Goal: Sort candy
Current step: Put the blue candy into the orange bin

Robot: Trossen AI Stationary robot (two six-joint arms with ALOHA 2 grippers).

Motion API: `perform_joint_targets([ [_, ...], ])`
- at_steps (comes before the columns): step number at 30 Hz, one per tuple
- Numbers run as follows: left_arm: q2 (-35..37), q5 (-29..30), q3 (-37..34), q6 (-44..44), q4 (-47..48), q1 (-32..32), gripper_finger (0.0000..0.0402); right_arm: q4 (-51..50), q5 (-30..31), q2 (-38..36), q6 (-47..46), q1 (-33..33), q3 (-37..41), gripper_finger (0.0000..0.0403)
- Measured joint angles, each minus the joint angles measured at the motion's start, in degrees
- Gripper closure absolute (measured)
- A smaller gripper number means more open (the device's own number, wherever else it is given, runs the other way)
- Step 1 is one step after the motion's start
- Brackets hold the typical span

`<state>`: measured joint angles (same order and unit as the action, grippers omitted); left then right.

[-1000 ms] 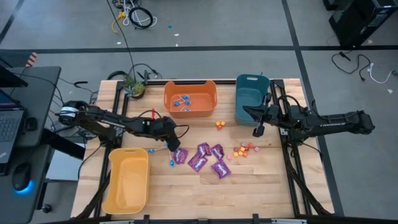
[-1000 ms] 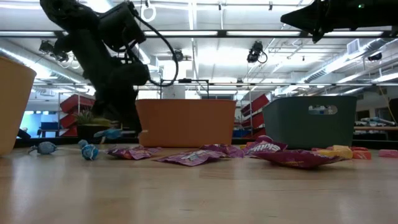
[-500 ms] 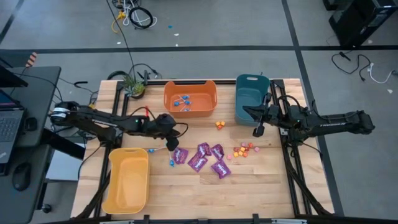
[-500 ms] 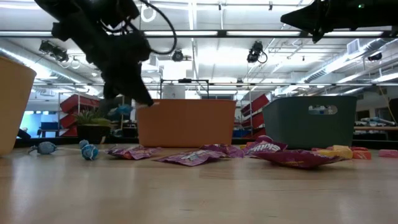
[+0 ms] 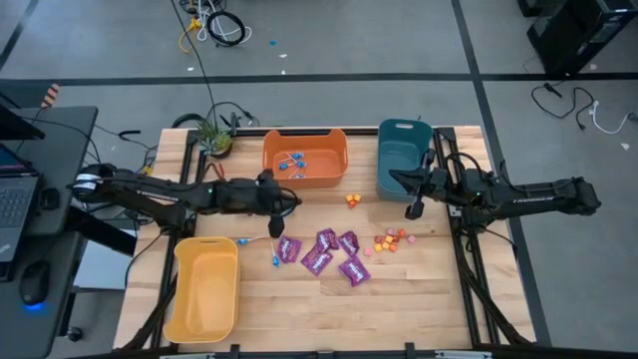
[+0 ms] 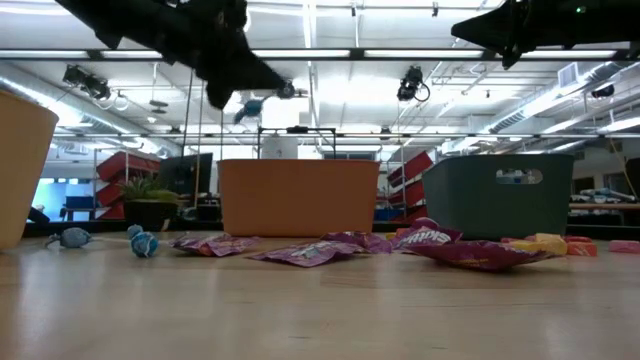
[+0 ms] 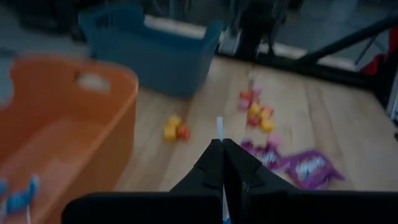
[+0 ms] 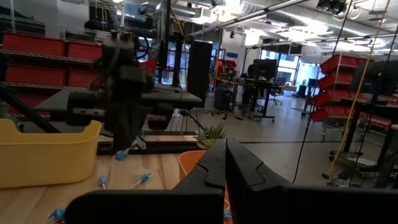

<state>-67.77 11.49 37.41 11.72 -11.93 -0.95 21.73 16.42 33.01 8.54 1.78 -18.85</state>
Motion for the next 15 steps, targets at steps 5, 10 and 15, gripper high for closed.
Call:
perform_joint_targets([
  [5,0.0,0.02,0.03,-7.15,-7.69,1.55,0.0401,-0.01,0.01,-0.01,0.0,0.0,0.0,0.0402],
  [10,0.0,0.87,0.04,-13.41,-14.63,3.76,0.0401,-0.03,0.01,-0.01,0.0,0.0,0.0,0.0402],
  [15,0.0,0.87,0.04,-19.03,-21.11,6.17,0.0401,-0.03,0.01,0.0,0.0,-0.02,0.0,0.0403],
])
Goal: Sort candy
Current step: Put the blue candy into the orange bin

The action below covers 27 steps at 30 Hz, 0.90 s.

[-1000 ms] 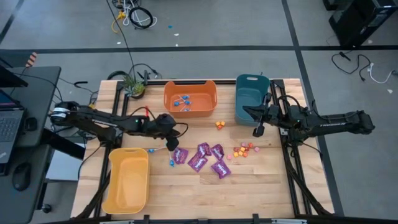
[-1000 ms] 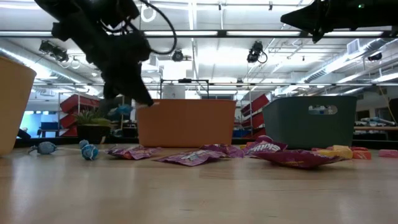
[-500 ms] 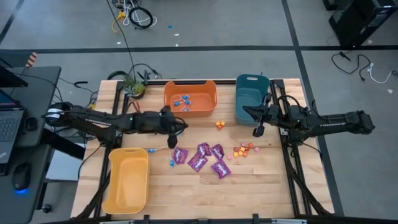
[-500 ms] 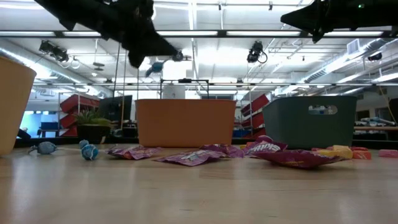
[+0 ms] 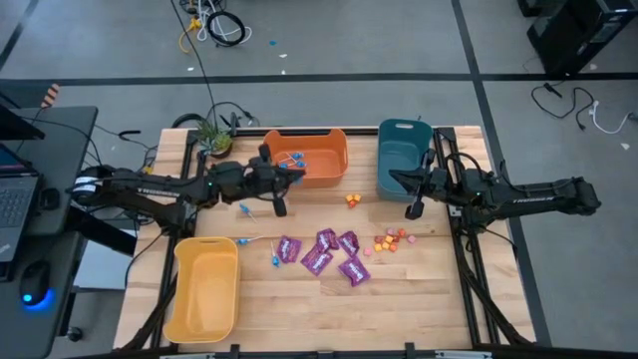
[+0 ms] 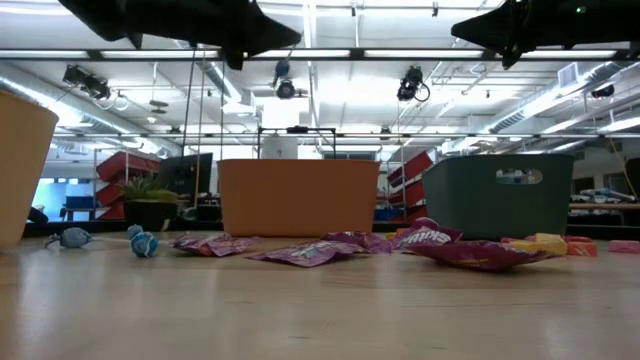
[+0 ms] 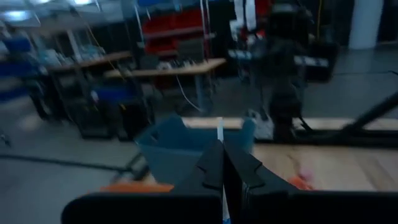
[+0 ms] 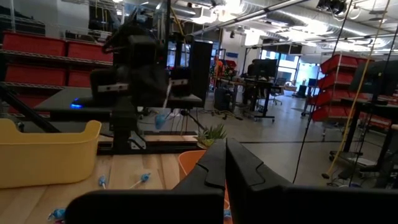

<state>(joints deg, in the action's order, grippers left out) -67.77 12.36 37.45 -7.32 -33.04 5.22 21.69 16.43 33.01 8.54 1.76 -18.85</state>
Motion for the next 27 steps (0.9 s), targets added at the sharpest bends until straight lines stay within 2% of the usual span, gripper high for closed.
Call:
perform_joint_targets([
  [8,0.0,1.99,0.0,-5.61,-7.26,3.5,0.0401,0.0,0.0,0.0,0.0,0.02,0.0,0.0403],
  [27,-0.04,3.72,-0.02,-6.07,-7.91,11.59,0.0401,-0.02,0.0,-0.01,0.0,0.01,-0.01,0.0403],
])
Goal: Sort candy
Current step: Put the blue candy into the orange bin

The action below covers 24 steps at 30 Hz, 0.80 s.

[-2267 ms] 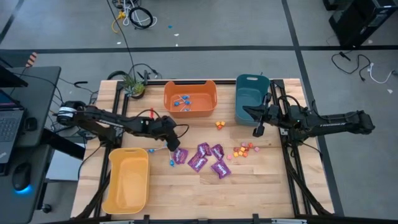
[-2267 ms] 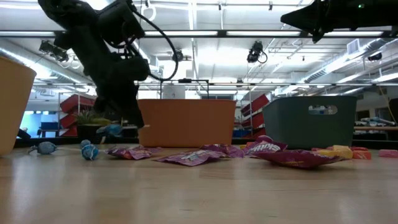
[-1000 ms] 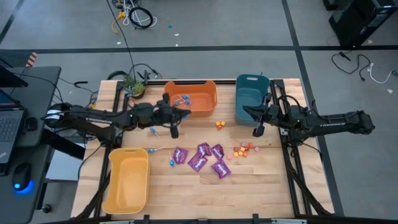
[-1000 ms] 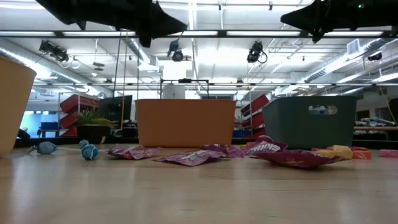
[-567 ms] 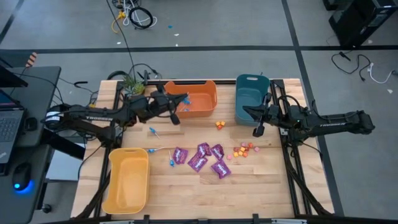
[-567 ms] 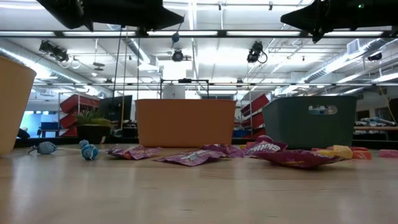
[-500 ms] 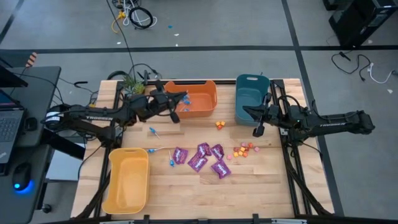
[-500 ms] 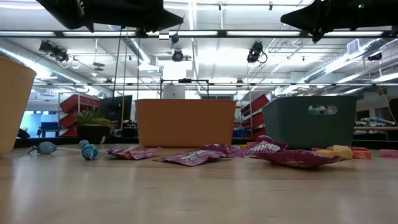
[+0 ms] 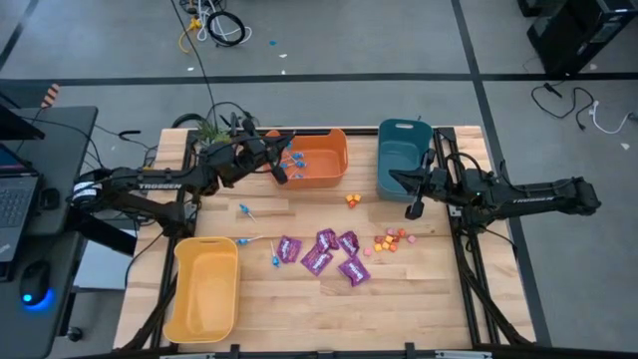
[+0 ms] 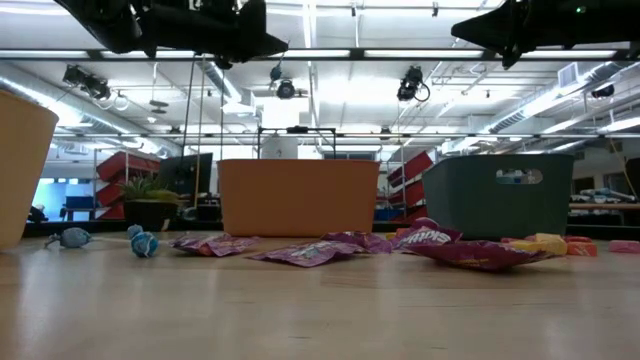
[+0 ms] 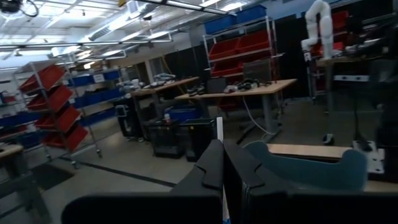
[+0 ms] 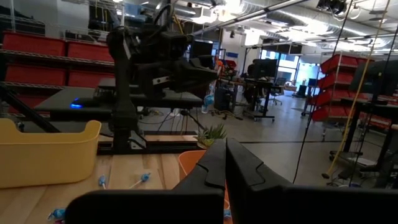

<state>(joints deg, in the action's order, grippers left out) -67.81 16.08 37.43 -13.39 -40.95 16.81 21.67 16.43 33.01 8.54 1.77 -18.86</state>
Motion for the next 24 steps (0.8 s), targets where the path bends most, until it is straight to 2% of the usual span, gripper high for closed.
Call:
perform_joint_targets([
  [8,-1.54,0.02,-0.07,0.09,-0.07,2.35,0.0401,-0.03,0.0,0.01,0.0,-0.01,0.01,0.0403],
  [24,-10.83,0.01,-0.26,2.07,-12.84,2.37,0.0401,-2.08,0.0,0.01,-0.9,-0.01,0.01,0.0402],
])
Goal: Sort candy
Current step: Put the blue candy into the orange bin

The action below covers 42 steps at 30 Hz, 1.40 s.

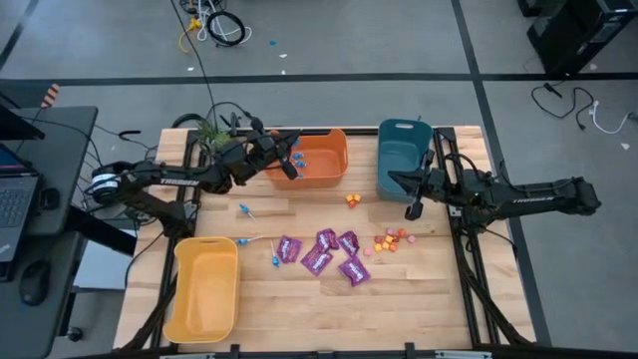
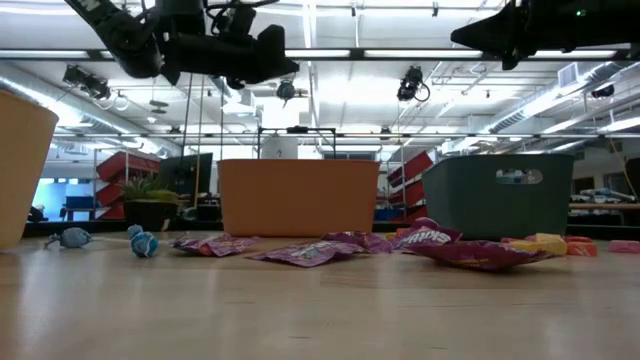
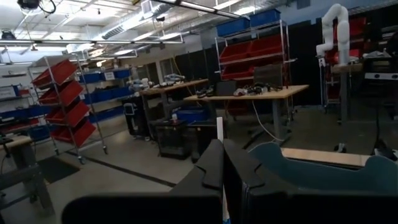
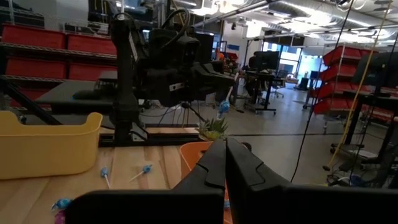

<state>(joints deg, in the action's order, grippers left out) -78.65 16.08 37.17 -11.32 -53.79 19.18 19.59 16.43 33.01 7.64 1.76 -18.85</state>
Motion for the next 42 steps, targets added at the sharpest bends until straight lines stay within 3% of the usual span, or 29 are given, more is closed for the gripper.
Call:
perform_joint_targets([
  [22,-15.52,0.54,0.02,8.9,-18.18,-0.17,0.0401,-0.13,0.0,0.0,0.02,0.0,0.0,0.0403],
  [28,-20.75,-1.41,0.02,10.48,-27.18,-0.55,0.0401,-0.15,0.0,0.0,0.02,0.0,0.0,0.0403],
  [42,-27.82,-1.13,0.02,12.14,-27.44,-1.71,0.0401,-0.13,0.0,0.0,0.22,0.58,0.0,0.0403],
])
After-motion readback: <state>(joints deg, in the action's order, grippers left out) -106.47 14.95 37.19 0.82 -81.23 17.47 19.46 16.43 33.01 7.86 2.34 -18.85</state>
